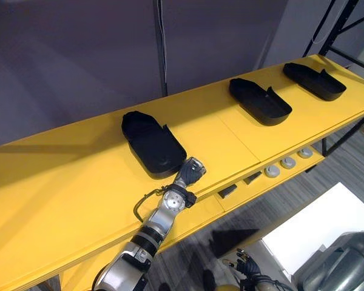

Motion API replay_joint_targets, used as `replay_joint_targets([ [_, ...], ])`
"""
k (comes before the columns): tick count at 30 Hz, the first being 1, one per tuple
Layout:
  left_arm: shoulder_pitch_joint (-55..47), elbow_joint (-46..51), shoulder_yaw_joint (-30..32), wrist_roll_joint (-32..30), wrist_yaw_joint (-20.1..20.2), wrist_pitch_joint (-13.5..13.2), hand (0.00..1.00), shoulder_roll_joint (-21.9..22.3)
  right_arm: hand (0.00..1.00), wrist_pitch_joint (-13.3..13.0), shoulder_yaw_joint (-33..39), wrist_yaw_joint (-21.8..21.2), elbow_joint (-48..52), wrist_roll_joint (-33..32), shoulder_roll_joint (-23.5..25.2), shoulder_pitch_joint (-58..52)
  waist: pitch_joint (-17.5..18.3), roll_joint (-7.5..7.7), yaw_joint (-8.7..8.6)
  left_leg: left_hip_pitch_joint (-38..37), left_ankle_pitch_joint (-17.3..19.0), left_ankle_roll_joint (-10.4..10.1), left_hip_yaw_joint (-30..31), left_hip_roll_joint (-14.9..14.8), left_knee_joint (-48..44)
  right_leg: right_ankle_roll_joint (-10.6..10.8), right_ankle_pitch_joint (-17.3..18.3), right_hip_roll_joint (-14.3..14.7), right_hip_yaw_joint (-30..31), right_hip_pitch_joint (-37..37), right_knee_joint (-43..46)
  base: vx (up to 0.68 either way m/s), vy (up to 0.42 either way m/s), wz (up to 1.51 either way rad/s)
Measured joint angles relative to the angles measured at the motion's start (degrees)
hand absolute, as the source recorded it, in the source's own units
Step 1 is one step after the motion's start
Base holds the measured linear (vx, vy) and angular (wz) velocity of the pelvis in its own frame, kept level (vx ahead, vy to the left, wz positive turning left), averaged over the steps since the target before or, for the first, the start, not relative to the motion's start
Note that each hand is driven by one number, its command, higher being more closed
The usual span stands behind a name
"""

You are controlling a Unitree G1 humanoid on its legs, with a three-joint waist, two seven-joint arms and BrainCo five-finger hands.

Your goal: Walk over and take plastic housings, then place them on the shelf

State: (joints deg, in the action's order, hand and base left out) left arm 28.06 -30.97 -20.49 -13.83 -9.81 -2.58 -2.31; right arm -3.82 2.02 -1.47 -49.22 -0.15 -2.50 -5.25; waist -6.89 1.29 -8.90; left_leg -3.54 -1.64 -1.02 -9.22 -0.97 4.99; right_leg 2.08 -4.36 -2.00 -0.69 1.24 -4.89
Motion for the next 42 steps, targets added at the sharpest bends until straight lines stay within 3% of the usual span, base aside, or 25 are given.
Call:
replay_joint_targets([
  [7,-0.02,-0.23,3.38,-0.02,-1.35,0.85,1.00,-0.20,0.00,-0.48,0.01,0.21,0.01,-0.01,0.07,0.04,-0.62,0.21,0.06,-0.70,0.00,-0.01,0.18,0.04,0.16,0.00,0.03,-0.05,-0.22,0.73,-0.01,-0.01,0.001,0.01],
  [19,-1.47,2.79,3.23,-0.27,-1.39,1.02,1.00,-0.39,0.00,-0.77,-0.09,0.20,0.00,0.00,0.06,0.00,-0.61,0.20,0.13,-0.70,0.02,-0.02,0.29,0.06,0.00,0.01,0.04,-0.07,-0.27,0.75,0.00,0.00,0.000,0.00],
  [25,-8.70,24.45,3.16,4.62,-0.90,-0.87,1.00,-1.42,0.00,-0.78,-0.48,0.18,-0.36,-0.01,-0.02,0.01,-0.54,0.10,0.70,-0.98,-0.14,0.19,1.70,0.13,-0.02,0.04,0.12,-0.20,-1.61,1.64,0.02,-0.01,0.001,0.12],
  [29,-13.58,41.56,4.66,7.45,0.39,-4.15,1.00,-3.45,0.00,-0.78,-0.50,-0.11,-1.20,-0.03,-0.62,-0.35,-0.20,0.01,2.99,-1.17,-0.13,0.19,2.17,0.19,-0.02,0.01,0.18,-0.30,-1.53,1.96,0.03,-0.02,0.006,0.04],
  [33,-22.22,56.56,14.60,10.99,-0.13,-8.24,1.00,-3.44,0.00,-0.78,-0.45,-0.30,-1.49,-0.04,-1.42,-1.00,0.56,-0.17,4.23,-1.71,-0.16,0.24,2.75,0.23,-0.02,0.02,0.41,-0.31,-1.72,2.64,0.20,-0.02,0.007,0.07],
  [35,-27.88,61.28,21.52,11.33,-2.75,-9.96,1.00,-2.76,0.00,-0.82,-0.21,-0.32,-2.28,-0.03,-1.91,-1.56,1.64,-0.22,5.27,-1.87,-0.17,0.23,3.16,0.24,-0.03,0.03,0.70,-0.31,-2.02,2.96,0.46,0.00,0.004,0.08],
  [37,-33.14,63.54,28.09,11.33,-6.18,-11.14,1.00,-1.21,0.00,-0.82,0.67,-0.31,-2.68,-0.03,-1.98,-2.11,1.73,-0.21,6.97,-2.50,-0.16,0.24,3.80,0.35,0.09,0.06,1.10,-0.44,-2.83,4.02,0.60,-0.01,-0.001,0.21],
  [40,-41.46,63.90,35.46,11.93,-9.54,-11.66,1.00,2.60,0.00,-0.84,2.40,-0.22,-2.45,-0.02,-1.78,-3.27,2.33,-0.22,7.54,-3.02,0.16,-0.02,6.44,0.69,0.22,0.27,3.72,-1.02,-5.48,4.34,3.73,-0.01,-0.012,0.50],
  [42,-49.42,63.42,40.41,13.11,-11.62,-11.59,1.00,5.09,0.00,-0.83,2.34,-0.13,-1.40,0.09,-1.35,-4.58,3.35,-0.26,9.44,-3.27,0.60,0.64,7.28,0.89,0.20,0.59,4.91,-1.40,-6.74,4.62,4.74,0.03,0.006,0.23],
])
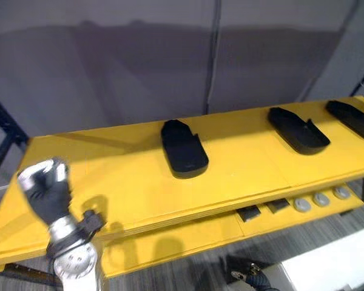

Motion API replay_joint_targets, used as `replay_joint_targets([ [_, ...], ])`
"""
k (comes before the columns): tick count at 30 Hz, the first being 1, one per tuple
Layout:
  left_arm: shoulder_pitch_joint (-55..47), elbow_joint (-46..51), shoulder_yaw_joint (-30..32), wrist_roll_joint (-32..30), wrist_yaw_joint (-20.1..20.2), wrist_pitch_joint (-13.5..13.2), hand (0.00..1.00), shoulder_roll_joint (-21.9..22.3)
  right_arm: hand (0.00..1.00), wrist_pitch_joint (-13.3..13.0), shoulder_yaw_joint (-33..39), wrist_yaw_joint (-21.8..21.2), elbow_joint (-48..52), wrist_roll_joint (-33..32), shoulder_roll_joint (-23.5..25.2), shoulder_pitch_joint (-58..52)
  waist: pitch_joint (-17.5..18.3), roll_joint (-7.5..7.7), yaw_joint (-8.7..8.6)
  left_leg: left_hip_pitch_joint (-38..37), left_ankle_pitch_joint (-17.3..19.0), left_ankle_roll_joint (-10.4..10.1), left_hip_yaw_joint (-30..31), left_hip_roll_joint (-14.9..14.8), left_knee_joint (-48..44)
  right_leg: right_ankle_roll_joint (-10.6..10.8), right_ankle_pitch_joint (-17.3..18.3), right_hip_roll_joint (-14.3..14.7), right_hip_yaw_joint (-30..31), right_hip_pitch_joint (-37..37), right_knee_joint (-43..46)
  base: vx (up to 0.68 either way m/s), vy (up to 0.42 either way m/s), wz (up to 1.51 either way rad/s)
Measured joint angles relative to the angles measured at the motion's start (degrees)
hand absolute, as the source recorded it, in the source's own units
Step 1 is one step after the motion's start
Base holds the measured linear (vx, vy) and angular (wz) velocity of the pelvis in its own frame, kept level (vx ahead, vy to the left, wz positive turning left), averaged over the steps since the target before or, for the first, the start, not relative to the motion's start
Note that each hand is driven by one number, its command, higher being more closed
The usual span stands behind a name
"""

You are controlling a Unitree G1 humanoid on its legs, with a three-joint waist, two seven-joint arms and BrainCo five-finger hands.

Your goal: Walk over and take plastic housings, then place them on the shelf

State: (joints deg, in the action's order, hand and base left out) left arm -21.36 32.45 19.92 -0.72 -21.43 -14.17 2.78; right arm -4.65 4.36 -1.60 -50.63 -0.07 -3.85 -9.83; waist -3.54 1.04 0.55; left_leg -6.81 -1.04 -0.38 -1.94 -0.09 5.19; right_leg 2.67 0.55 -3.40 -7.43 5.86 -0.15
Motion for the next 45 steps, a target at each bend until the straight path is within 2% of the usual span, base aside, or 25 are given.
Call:
replay_joint_targets([
  [4,-5.59,-7.25,5.60,3.20,-0.83,1.11,1.00,2.44,0.00,0.04,-1.28,0.00,2.47,0.80,1.44,-1.38,0.78,0.49,1.75,0.00,0.16,0.20,0.62,0.15,-0.12,0.15,0.98,-0.54,-1.77,0.10,1.23,0.03,-0.005,0.22],
  [6,-6.10,-16.91,6.74,3.90,0.32,4.38,1.00,3.42,0.00,0.12,-2.64,-0.09,4.26,1.40,2.53,-1.34,1.08,0.62,1.85,0.73,0.54,0.34,0.97,0.26,-1.19,0.20,1.22,-0.84,-2.79,0.08,1.41,0.03,-0.009,0.14],
  [7,-6.26,-22.22,6.67,3.36,1.60,6.18,1.00,3.63,0.00,0.15,-3.06,-0.13,5.53,1.42,2.89,-1.23,1.09,0.62,1.88,0.94,0.78,0.24,0.94,0.30,-1.70,0.20,1.27,-0.92,-2.84,0.09,1.46,0.02,-0.004,0.08],
  [8,-6.28,-23.59,6.54,2.98,2.03,6.76,1.00,3.67,0.00,0.16,-3.19,-0.13,5.88,1.42,2.99,-1.22,1.10,0.63,1.86,1.00,1.06,0.39,0.83,0.30,-1.83,0.14,1.31,-0.93,-2.84,0.09,1.50,0.00,0.000,0.00],
  [10,-5.99,-34.67,4.91,1.26,4.76,9.71,1.00,3.46,0.00,0.19,-3.55,-0.08,7.84,1.42,3.64,-1.27,1.36,0.74,1.73,1.58,2.26,0.21,-0.38,0.15,-3.76,0.09,1.70,-1.16,-2.90,0.31,1.82,0.00,0.000,0.00],
  [14,-3.15,-51.06,-0.02,1.57,8.93,12.20,1.00,2.20,0.00,0.58,-4.36,0.37,9.54,1.38,3.89,-1.83,1.36,0.71,1.66,1.72,3.44,-0.16,-0.66,0.26,-5.51,0.40,2.94,-1.78,-3.83,0.72,3.24,0.03,-0.006,0.08],
  [15,-2.44,-53.15,-0.78,1.57,9.53,12.34,0.00,1.95,0.00,0.67,-4.33,0.47,9.54,1.37,3.92,-1.82,1.35,0.70,1.65,1.73,3.63,-0.07,-0.99,0.23,-5.58,0.42,3.09,-1.87,-3.99,0.77,3.36,0.02,-0.009,0.16],
  [17,-0.32,-58.62,-2.60,0.99,10.76,12.71,0.00,1.30,0.00,0.96,-4.22,0.88,9.54,1.16,3.96,-1.90,1.33,0.72,1.12,1.74,4.00,0.19,-3.43,-0.19,-5.65,0.64,3.98,-2.36,-4.78,0.77,4.21,0.02,-0.014,0.18],
  [24,4.26,-67.61,-5.20,-2.00,11.96,12.63,0.00,0.10,0.00,0.95,-0.93,2.22,9.00,0.39,4.32,-1.85,1.24,0.59,0.28,1.54,3.78,0.12,-4.31,0.08,-5.25,1.14,4.82,-2.62,-3.95,0.10,4.53,0.03,0.000,-0.04],
  [29,5.92,-69.68,-9.16,-4.41,12.37,12.31,0.00,-0.43,0.00,0.94,0.05,2.87,5.66,0.39,4.18,-1.28,1.16,0.30,0.23,0.28,3.74,-0.04,-5.82,-0.17,-3.87,1.12,4.79,-2.05,-2.28,0.11,3.59,0.05,-0.012,-0.17],
  [36,6.17,-69.68,-12.49,-5.25,12.89,12.07,0.00,-1.53,0.00,0.93,0.15,3.81,4.70,0.38,3.83,0.25,-0.12,-0.07,-1.11,-0.31,4.45,-1.12,-7.46,-0.49,-4.31,1.09,4.76,-1.66,-0.18,-0.26,3.50,0.00,-0.013,-0.15],
  [37,6.68,-69.68,-12.49,-5.26,12.88,12.08,0.00,-1.68,0.00,0.91,0.14,3.86,4.70,0.40,3.82,1.03,-1.17,0.02,-1.08,-0.14,5.03,-1.77,-7.98,-0.68,-5.72,0.91,4.63,-1.51,0.87,-0.32,3.65,-0.05,-0.016,-0.33],
  [39,7.13,-69.66,-12.49,-5.26,12.85,12.06,0.00,-1.75,0.00,0.90,0.13,4.06,4.71,0.41,3.74,2.11,-2.13,0.08,-0.80,1.89,6.49,-1.44,-7.38,-0.90,-9.89,0.62,4.19,-1.24,2.43,-1.27,3.78,-0.06,-0.028,-0.38],
  [41,7.88,-69.62,-12.57,-5.23,12.76,11.94,0.00,-1.70,0.00,0.89,0.09,4.45,4.73,0.65,3.53,3.44,-2.82,-0.07,-0.80,5.23,7.84,-1.09,-4.02,-1.13,-14.47,0.44,3.25,-0.70,4.39,-3.37,4.09,-0.07,-0.030,-0.52],
  [43,8.75,-69.51,-12.56,-5.21,12.56,11.86,0.00,-1.34,0.00,0.90,0.02,4.51,5.16,1.45,3.07,4.58,-3.62,-0.94,-0.47,6.22,9.86,-0.79,-2.91,-2.01,-16.84,0.42,2.15,0.23,7.01,-4.61,4.12,-0.07,0.020,-0.65],
  [45,9.60,-69.17,-12.56,-5.19,12.45,11.70,0.00,-1.15,0.00,0.91,-0.10,4.53,5.96,1.96,2.48,5.01,-4.29,-1.18,-0.12,6.55,11.68,-0.48,-2.84,-2.30,-18.63,0.72,1.71,0.88,9.76,-6.00,5.21,-0.10,0.064,-0.60],
])
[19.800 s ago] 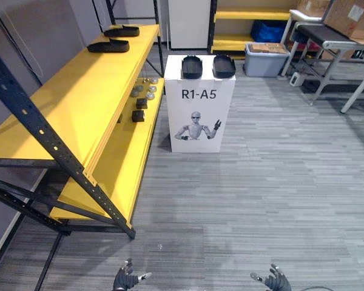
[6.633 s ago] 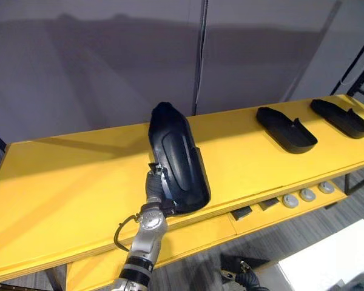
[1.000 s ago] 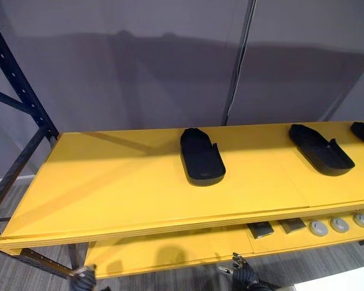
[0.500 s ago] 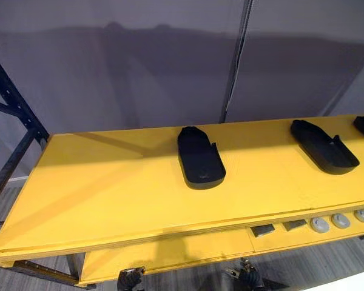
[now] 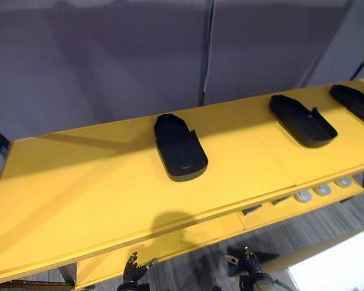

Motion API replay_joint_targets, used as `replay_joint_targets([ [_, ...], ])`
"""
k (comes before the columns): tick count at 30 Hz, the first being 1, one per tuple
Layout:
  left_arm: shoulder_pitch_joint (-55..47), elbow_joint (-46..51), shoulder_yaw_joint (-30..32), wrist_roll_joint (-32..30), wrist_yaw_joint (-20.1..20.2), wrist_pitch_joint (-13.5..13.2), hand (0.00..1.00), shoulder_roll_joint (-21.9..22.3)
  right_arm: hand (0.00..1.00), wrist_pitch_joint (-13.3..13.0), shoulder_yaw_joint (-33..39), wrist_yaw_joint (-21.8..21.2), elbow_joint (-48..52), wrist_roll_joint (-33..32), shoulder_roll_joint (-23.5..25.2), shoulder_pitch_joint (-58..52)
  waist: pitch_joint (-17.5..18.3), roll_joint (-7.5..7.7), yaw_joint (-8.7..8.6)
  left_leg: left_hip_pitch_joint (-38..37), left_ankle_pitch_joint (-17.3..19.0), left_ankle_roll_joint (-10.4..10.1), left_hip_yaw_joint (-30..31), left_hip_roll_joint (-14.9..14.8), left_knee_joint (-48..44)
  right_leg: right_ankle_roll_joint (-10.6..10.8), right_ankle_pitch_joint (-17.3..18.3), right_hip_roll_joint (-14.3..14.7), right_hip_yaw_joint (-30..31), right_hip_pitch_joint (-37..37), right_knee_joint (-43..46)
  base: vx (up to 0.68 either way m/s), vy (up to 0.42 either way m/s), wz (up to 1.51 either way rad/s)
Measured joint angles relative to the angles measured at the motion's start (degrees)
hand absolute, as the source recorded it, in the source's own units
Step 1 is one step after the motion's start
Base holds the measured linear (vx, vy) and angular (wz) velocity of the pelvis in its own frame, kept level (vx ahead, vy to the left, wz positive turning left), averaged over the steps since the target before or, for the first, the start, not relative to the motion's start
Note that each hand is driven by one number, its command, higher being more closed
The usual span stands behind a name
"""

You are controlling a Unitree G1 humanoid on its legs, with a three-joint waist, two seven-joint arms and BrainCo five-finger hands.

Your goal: Walk over and take plastic housings, then place them on the shelf

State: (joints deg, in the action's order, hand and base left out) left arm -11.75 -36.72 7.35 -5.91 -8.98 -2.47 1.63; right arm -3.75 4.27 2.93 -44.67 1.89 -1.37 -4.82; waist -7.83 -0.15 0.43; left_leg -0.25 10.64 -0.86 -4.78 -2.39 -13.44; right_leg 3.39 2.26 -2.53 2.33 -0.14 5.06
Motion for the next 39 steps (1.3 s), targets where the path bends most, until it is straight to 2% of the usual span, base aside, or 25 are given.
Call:
replay_joint_targets([
  [2,0.74,1.74,0.10,0.04,-0.18,-0.21,0.00,-0.03,0.00,0.01,-0.03,0.00,1.74,0.80,-0.27,0.05,-0.63,0.18,0.25,1.37,1.23,0.27,-1.30,-0.19,-2.00,0.39,-0.70,0.36,2.30,-2.03,0.95,-0.15,0.112,-0.71],
  [6,2.12,4.05,0.31,0.03,-0.72,-0.73,0.00,-0.19,0.00,0.09,-1.18,-0.01,5.14,3.24,-0.85,2.20,-2.78,0.70,0.64,5.55,2.75,2.04,-9.50,-1.14,-6.09,2.05,-3.81,0.90,9.54,-8.69,2.12,-0.20,0.135,-0.97],
  [7,2.43,4.28,0.22,0.03,-0.79,-0.77,0.00,-0.11,0.00,0.11,-1.19,0.00,5.31,3.25,-0.76,2.61,-3.05,0.76,0.53,6.38,2.70,2.76,-10.52,-1.34,-6.41,2.02,-3.76,0.63,9.28,-9.63,2.62,-0.23,0.083,-0.93],
  [8,3.53,4.29,0.11,0.00,-0.74,-0.76,0.00,-0.28,0.00,0.17,-1.38,0.00,5.42,3.77,-0.75,3.36,-3.56,0.92,0.79,7.47,2.39,3.53,-12.65,-1.71,-6.47,2.17,-3.31,-0.86,4.00,-13.01,7.55,-0.17,0.047,-0.75],
  [9,4.39,4.20,-0.31,-0.02,-0.74,-0.75,0.00,-0.38,0.00,0.18,-2.20,-0.02,5.41,5.11,-0.97,3.67,-3.83,0.93,0.90,7.79,2.03,3.98,-14.06,-1.88,-6.08,1.85,-0.34,-1.88,-0.85,-15.53,15.31,-0.13,0.024,-0.65],
  [10,4.70,4.10,-0.93,-0.05,-0.67,-0.74,0.00,-0.53,0.00,0.18,-2.32,-0.05,5.34,5.71,-0.98,3.63,-3.98,0.94,0.78,7.68,1.83,4.08,-14.43,-1.85,-5.74,1.71,2.00,-2.23,-1.99,-15.97,19.40,-0.08,-0.016,-0.34],
  [12,5.41,3.48,-4.06,-1.09,-0.21,-0.74,0.00,-1.40,0.00,0.11,-2.75,-0.03,4.07,6.91,-1.10,2.45,-3.65,1.43,0.28,6.53,0.04,3.81,-14.29,-0.89,-3.33,2.01,10.01,-3.12,-4.55,-12.97,30.29,-0.02,-0.075,0.04],
  [13,5.66,3.44,-4.42,-1.12,-0.14,-0.75,0.00,-1.48,0.00,0.11,-2.80,-0.03,3.11,6.95,-1.08,2.42,-3.36,1.84,0.28,6.46,-0.42,3.65,-14.37,-0.68,-2.83,2.34,11.16,-3.33,-5.10,-11.68,30.08,0.04,-0.112,0.05],
  [14,6.68,2.99,-4.45,-1.20,0.17,-0.75,0.00,-1.72,0.00,0.13,-3.26,-0.05,0.96,7.08,-1.26,2.76,-2.60,3.19,0.62,7.23,-1.48,3.14,-14.46,0.18,-2.36,2.49,12.97,-4.44,-6.82,-9.35,23.69,0.04,-0.103,-0.10],
  [15,7.23,2.45,-4.43,-1.21,0.24,-0.71,0.00,-1.74,0.00,0.18,-3.35,-0.08,0.07,7.40,-1.45,2.97,-2.29,3.57,0.75,7.81,-2.05,2.67,-14.30,0.55,-1.83,1.94,13.26,-4.35,-7.66,-8.73,20.13,0.04,-0.133,-0.40],
  [16,7.79,1.07,-4.43,-1.25,0.32,-0.53,0.00,-1.60,0.00,0.17,-3.57,-0.03,-1.85,7.67,-2.59,4.55,-1.59,2.82,0.81,8.65,-3.58,2.25,-13.69,0.40,0.40,-0.67,11.15,-2.61,-7.58,-8.30,14.23,0.01,-0.117,-0.51],
  [18,7.59,0.50,-6.17,-1.29,0.47,-0.44,0.00,-1.60,0.00,0.17,-3.67,0.50,-4.49,7.65,-4.58,5.37,-0.61,2.08,0.51,8.20,-6.03,1.23,-12.54,-0.56,4.06,-1.37,7.03,-0.56,-5.38,-7.39,8.64,0.01,-0.082,-0.65],
  [22,7.57,-1.47,-7.15,-1.91,0.54,-0.48,0.00,-1.76,0.00,0.17,-2.13,0.80,-5.84,7.65,-5.13,5.07,0.34,1.72,0.43,5.17,-6.72,0.61,-15.82,-2.01,6.12,-1.51,3.03,1.27,-3.11,-6.05,3.68,-0.02,-0.030,-0.79],
  [24,7.61,-3.13,-7.05,-2.31,0.52,-0.31,0.00,-1.72,0.00,0.16,-2.23,0.90,-5.95,7.64,-4.75,5.21,0.63,1.28,0.44,3.46,-6.80,0.55,-19.31,-3.45,6.30,-2.49,1.85,0.33,-9.69,-6.20,2.50,-0.10,-0.067,-1.07],
  [25,7.51,-3.09,-7.09,-2.31,0.53,-0.13,0.00,-1.78,0.00,0.19,-2.22,0.90,-5.97,7.65,-4.64,5.30,0.57,1.02,0.41,2.13,-6.78,0.51,-21.99,-3.67,6.33,-4.03,4.44,-3.62,-20.48,-7.13,7.04,-0.10,-0.040,-1.10],
  [26,7.37,-2.76,-7.07,-2.31,0.50,-0.12,0.00,-1.94,0.00,0.21,-2.28,0.88,-6.15,7.64,-4.35,5.18,0.66,1.10,0.70,0.91,-6.68,0.35,-24.51,-3.72,6.30,-3.57,4.71,-7.38,-28.82,-7.94,11.18,-0.08,-0.028,-1.53],
  [27,7.02,-2.79,-6.55,-2.28,0.44,-0.03,0.00,-2.38,0.00,0.21,-2.43,0.88,-6.50,7.65,-3.70,5.61,0.56,1.01,1.02,-0.83,-6.46,0.03,-27.71,-4.04,6.13,-3.97,4.93,-9.39,-36.64,-9.71,15.09,-0.03,-0.014,-1.31],
  [28,6.99,-2.86,-6.56,-2.29,0.44,-0.03,0.00,-2.46,0.00,0.21,-2.61,0.88,-6.50,7.64,-3.65,5.72,0.55,0.99,1.15,-1.11,-6.38,-0.10,-28.05,-3.87,6.12,-4.29,4.96,-9.38,-37.66,-9.90,15.26,-0.04,-0.101,-1.43],
  [31,7.68,-4.51,-6.83,-2.27,0.61,-0.03,0.00,-2.47,0.00,0.27,-3.25,0.88,-6.59,7.63,-3.80,4.70,0.40,-0.17,0.31,-1.51,-4.89,-2.15,-26.80,-6.44,3.19,-6.21,4.71,-5.97,-34.25,-9.31,13.38,-0.08,-0.174,-0.88],
  [32,7.53,-4.51,-6.64,-2.27,0.62,-0.05,0.00,-2.57,0.00,0.27,-3.27,0.88,-6.57,7.52,-3.36,3.78,0.22,-0.12,0.49,-0.76,-3.14,-2.31,-26.21,-8.95,-1.22,-6.26,4.67,-3.68,-32.47,-8.54,11.37,-0.08,-0.218,-0.86],
  [33,7.45,-4.52,-6.61,-2.27,0.64,-0.02,0.00,-2.61,0.00,0.26,-3.26,0.90,-6.29,7.34,-3.21,2.99,-0.09,-0.63,0.36,0.56,-1.52,-2.12,-25.17,-11.69,-6.29,-6.58,4.85,-1.51,-31.24,-7.90,9.88,-0.08,-0.218,-0.89],
  [35,7.54,-4.54,-6.61,-2.26,0.70,0.04,0.00,-2.53,0.00,0.26,-3.29,1.03,-6.23,6.62,-3.24,1.79,-0.88,-0.61,0.36,2.75,-0.61,-1.19,-22.88,-14.29,-12.29,-6.59,4.84,0.84,-29.27,-7.80,8.57,-0.06,-0.171,-0.71],
  [37,7.31,-4.61,-6.60,-2.21,0.70,0.08,0.00,-2.45,0.00,0.29,-3.24,1.42,-6.31,6.32,-3.30,1.70,-2.35,-0.49,0.42,3.59,1.34,-3.10,-15.37,-13.28,-14.26,-6.55,4.65,2.88,-24.84,-7.87,8.14,-0.07,-0.127,-0.76],
  [38,6.85,-5.01,-6.57,-2.17,0.65,0.28,0.00,-2.35,0.00,0.29,-3.20,1.65,-6.38,6.30,-3.63,1.94,-2.61,-0.61,0.43,3.93,2.82,-4.68,-8.63,-10.50,-13.72,-6.64,4.51,3.67,-22.19,-8.01,7.96,-0.07,-0.069,-0.74],
  [39,6.57,-5.01,-6.53,-2.15,0.59,0.40,0.00,-2.36,0.00,0.29,-3.20,1.68,-6.46,6.31,-3.71,2.10,-2.69,-0.50,0.47,4.05,3.33,-5.46,-5.47,-8.88,-13.17,-6.54,4.44,4.06,-20.80,-8.03,7.73,-0.07,-0.056,-1.00],
])
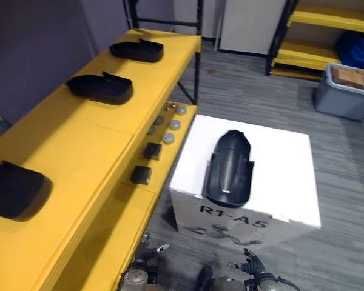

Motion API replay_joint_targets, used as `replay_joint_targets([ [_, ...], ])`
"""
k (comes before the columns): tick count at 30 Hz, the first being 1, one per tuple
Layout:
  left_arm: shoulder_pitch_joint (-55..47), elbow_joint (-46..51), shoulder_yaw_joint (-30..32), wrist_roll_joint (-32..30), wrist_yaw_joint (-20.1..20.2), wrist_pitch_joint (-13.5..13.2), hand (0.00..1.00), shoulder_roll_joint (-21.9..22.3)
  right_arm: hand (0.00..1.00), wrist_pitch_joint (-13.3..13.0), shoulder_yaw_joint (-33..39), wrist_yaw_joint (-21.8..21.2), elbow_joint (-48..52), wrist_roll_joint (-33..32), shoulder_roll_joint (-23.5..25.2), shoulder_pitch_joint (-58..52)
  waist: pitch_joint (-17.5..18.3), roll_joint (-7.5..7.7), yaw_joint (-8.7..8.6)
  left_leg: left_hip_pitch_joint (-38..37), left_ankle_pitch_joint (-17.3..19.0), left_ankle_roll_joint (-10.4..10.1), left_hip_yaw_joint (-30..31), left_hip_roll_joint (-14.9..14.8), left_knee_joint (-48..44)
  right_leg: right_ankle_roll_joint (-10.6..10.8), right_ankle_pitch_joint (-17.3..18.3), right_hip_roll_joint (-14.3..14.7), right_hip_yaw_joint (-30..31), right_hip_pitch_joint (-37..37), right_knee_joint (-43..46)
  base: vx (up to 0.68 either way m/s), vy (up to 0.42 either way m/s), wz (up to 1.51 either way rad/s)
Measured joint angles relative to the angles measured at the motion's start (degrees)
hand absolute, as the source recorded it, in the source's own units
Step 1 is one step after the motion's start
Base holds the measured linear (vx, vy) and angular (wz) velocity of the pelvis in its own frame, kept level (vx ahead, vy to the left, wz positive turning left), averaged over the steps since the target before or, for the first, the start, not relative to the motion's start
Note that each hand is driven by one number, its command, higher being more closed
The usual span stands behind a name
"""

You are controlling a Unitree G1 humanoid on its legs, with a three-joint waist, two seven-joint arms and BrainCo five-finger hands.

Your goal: Walk over and take plastic housings, then place them on the shelf

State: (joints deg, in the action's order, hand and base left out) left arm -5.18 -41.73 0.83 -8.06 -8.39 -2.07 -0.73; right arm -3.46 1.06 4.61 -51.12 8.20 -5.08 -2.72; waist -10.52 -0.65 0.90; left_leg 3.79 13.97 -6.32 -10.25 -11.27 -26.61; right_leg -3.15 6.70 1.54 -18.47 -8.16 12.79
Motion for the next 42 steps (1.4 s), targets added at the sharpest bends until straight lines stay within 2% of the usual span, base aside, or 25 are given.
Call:
replay_joint_targets([
  [1,-0.34,0.00,0.08,0.10,-0.23,0.03,0.00,-0.01,0.00,-0.01,0.00,0.02,-0.02,-0.01,-0.05,0.28,-0.06,0.09,0.24,0.11,0.60,-0.95,6.26,3.18,1.74,0.61,-0.38,0.98,3.01,0.04,-1.07,-0.05,-0.031,-1.00],
  [3,-0.57,0.02,0.12,0.69,-0.57,0.02,0.00,-0.25,0.00,-0.14,0.00,0.03,0.05,-0.48,0.00,0.46,0.51,-0.76,0.87,0.07,0.31,-0.41,12.04,5.48,6.81,1.27,-0.83,3.43,5.88,0.48,-5.74,-0.05,0.011,-1.37],
  [4,-0.46,0.03,0.13,1.29,-0.65,0.02,0.00,-0.35,0.00,-0.17,0.05,0.04,0.13,-1.15,0.11,0.47,0.68,-1.03,0.87,0.04,-0.19,0.41,11.97,5.21,8.11,1.49,-1.43,4.10,6.40,0.43,-6.67,-0.04,0.066,-1.37],
  [5,0.02,-0.09,0.15,1.60,-0.76,0.04,0.00,-0.71,0.00,-0.14,0.69,0.04,0.02,-1.41,0.36,0.30,0.75,-1.11,0.78,-0.03,-1.04,2.78,10.93,4.98,9.42,1.47,-3.91,4.79,7.14,0.44,-8.08,0.00,0.093,-0.94],
  [8,1.09,-0.53,0.14,2.32,-0.83,0.01,0.00,-0.97,0.00,-0.10,4.18,0.50,0.56,-3.80,0.44,-1.97,1.17,-0.94,-0.26,-1.31,-0.96,3.71,8.26,5.52,12.30,1.87,-6.04,4.62,8.97,0.90,-10.92,0.05,0.096,-0.52],
  [12,0.86,-0.48,0.81,2.34,-0.81,0.01,0.00,-1.57,0.00,0.00,10.24,1.24,4.65,-6.38,0.27,-3.94,1.30,-1.03,-1.18,-4.84,-1.58,3.86,6.33,6.84,16.84,0.99,-10.83,3.84,10.35,2.12,-12.35,0.13,0.093,-0.18],
  [13,0.62,-0.48,1.23,2.34,-0.80,0.02,0.00,-1.58,0.00,0.01,10.91,1.30,5.77,-6.75,0.17,-4.17,1.36,-1.09,-1.42,-5.29,-1.63,3.88,6.33,6.86,17.39,0.70,-10.96,3.89,10.44,2.27,-12.35,0.17,0.064,0.01],
  [15,0.13,-0.42,2.21,2.33,-0.38,0.06,0.00,-2.10,0.00,0.01,14.83,1.54,12.80,-8.04,-0.69,-4.51,1.73,-1.38,-1.41,-6.76,-2.12,4.39,5.49,6.86,18.89,-0.42,-11.28,4.27,11.51,2.33,-12.39,0.22,0.096,-0.18],
  [17,-0.31,-0.21,2.21,2.31,-0.07,0.10,0.00,-2.56,0.00,0.04,17.09,1.87,17.97,-8.32,-1.58,-4.36,1.75,-1.40,-1.60,-7.60,-2.14,4.40,5.50,7.32,18.61,-0.56,-11.30,4.16,12.19,3.15,-12.51,0.16,0.122,-0.25],
  [19,-1.32,0.90,2.19,2.30,0.15,0.08,0.00,-2.61,0.00,0.04,20.70,2.59,26.43,-8.36,-2.20,-4.91,2.07,-1.30,-1.69,-8.40,-2.34,4.52,5.60,8.28,17.30,-0.56,-11.28,3.43,13.75,4.59,-12.75,0.15,0.188,-0.27],
  [20,-2.16,1.30,2.17,2.29,0.60,0.00,0.00,-2.58,0.00,0.01,22.96,3.29,33.49,-8.29,-3.25,-5.67,2.90,-1.03,-1.99,-8.15,-2.90,4.57,5.74,9.46,15.51,-0.54,-11.29,2.04,14.71,5.82,-13.89,0.09,0.209,-0.17],
  [23,-3.97,1.31,2.03,2.25,1.50,-0.05,0.00,-2.86,0.00,0.01,25.28,3.93,41.65,-7.95,-5.66,-6.21,4.58,-1.05,-2.74,-8.29,-3.50,4.77,6.03,10.89,15.02,0.07,-11.16,0.73,14.87,6.56,-14.47,0.03,0.156,-0.03],
  [24,-4.60,1.30,1.78,2.25,1.65,-0.05,0.00,-3.46,0.00,0.02,25.52,4.05,44.56,-7.72,-5.84,-6.25,5.05,-0.61,-2.89,-8.52,-3.50,4.77,6.04,11.20,15.69,0.38,-11.35,0.48,14.84,6.70,-15.04,-0.01,0.179,0.02],
  [28,-5.77,1.21,-0.19,2.26,2.61,-0.07,0.00,-4.52,0.00,-0.28,22.60,3.70,56.50,-7.62,-6.82,-5.17,5.36,0.21,-2.78,-9.08,-3.56,4.87,7.25,12.01,17.29,1.47,-12.14,-0.25,14.56,7.44,-16.77,-0.05,0.121,0.07],
  [30,-6.01,0.72,-0.64,2.26,2.96,-0.10,0.00,-4.41,0.00,-1.84,18.53,2.77,61.30,-7.84,-8.89,-3.00,5.40,0.33,-2.45,-9.08,-3.83,5.28,7.56,12.43,17.87,2.23,-12.71,-0.64,14.42,7.65,-17.66,-0.07,0.094,0.11],
  [33,-6.36,0.44,-2.38,2.27,3.99,-0.51,0.00,-4.32,0.00,-4.60,10.03,-0.31,64.68,-8.04,-11.66,3.10,5.61,0.68,-1.38,-9.17,-4.23,5.92,9.39,12.56,18.63,2.24,-12.76,-0.89,12.84,7.90,-17.67,-0.08,0.044,0.25],
  [37,-6.57,0.35,-3.04,2.29,4.16,-0.74,0.00,-4.02,0.00,-5.12,3.81,-2.43,62.05,-7.58,-12.27,8.96,5.72,0.88,0.21,-9.27,-4.48,6.29,11.48,12.41,19.23,2.10,-12.86,-0.92,10.57,8.30,-17.70,-0.08,-0.002,0.31],
  [40,-6.67,-0.01,-3.61,2.40,4.11,-0.93,0.00,-3.95,0.00,-4.79,0.03,-2.46,54.49,-5.71,-11.69,13.60,5.70,0.90,0.80,-9.56,-4.53,6.39,12.58,12.09,20.67,1.79,-13.10,-0.73,9.58,8.21,-17.75,-0.10,0.017,0.20],
  [42,-6.42,-0.01,-3.91,2.41,4.03,-1.00,0.00,-3.92,0.00,-2.51,-0.53,-1.95,48.15,-2.06,-8.37,15.80,5.69,0.92,1.65,-9.62,-4.54,6.40,13.18,11.99,21.20,1.77,-13.46,-0.63,9.32,8.24,-17.85,-0.11,0.024,0.06],
])
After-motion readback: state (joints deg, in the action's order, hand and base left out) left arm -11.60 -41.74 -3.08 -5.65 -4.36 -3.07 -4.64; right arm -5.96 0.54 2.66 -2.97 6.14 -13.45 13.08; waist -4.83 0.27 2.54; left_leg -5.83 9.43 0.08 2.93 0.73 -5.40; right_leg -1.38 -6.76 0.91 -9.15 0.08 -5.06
